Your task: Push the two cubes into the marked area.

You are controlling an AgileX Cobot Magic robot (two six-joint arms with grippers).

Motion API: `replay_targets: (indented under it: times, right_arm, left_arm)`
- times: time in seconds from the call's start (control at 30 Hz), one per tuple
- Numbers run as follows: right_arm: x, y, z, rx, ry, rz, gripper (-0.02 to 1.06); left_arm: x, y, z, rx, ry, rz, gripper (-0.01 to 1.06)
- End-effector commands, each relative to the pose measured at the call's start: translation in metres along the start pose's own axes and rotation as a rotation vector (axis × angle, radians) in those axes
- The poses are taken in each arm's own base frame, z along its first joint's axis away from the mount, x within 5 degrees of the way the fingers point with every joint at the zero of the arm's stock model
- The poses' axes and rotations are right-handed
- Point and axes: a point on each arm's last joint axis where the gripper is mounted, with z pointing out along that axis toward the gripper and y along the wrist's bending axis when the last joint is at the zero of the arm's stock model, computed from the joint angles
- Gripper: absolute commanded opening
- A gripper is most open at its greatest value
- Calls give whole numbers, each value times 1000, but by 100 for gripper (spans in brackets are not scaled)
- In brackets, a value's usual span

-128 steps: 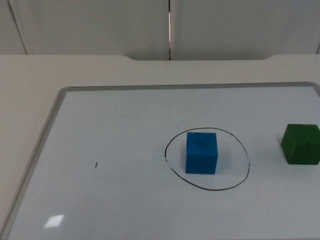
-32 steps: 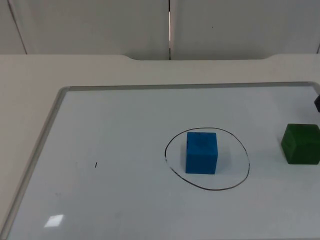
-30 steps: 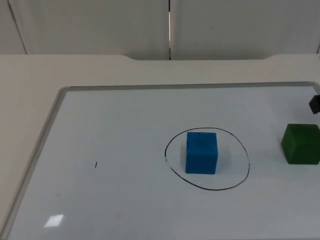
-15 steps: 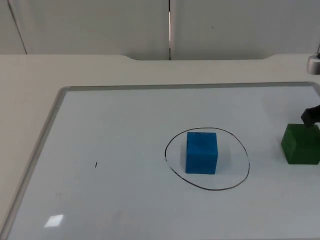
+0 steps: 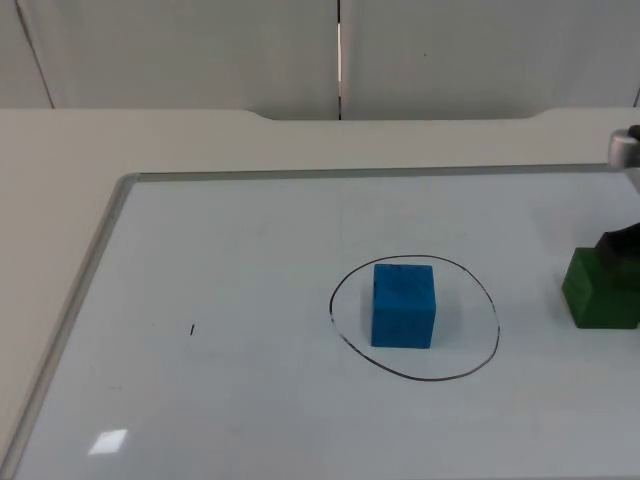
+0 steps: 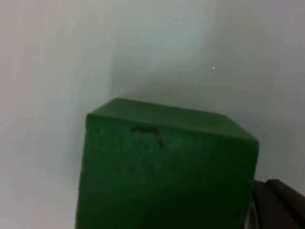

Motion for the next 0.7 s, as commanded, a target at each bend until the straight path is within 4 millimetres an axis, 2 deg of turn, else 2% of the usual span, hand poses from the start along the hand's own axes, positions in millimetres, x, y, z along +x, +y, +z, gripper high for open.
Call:
replay_targets:
  times: [0.0, 0.33, 0.67]
  right_arm:
    - [-1, 3, -1, -4, -10, -4, 0]
    - [-2, 22, -1, -19, -40, -48, 0]
    - [-3, 23, -1, -20, -46, -33, 0]
  left_arm:
    - [1, 1, 0, -10, 1, 3, 0]
    - [1, 1, 0, -10, 1, 3, 0]
    - [1, 1, 0, -10, 1, 3, 0]
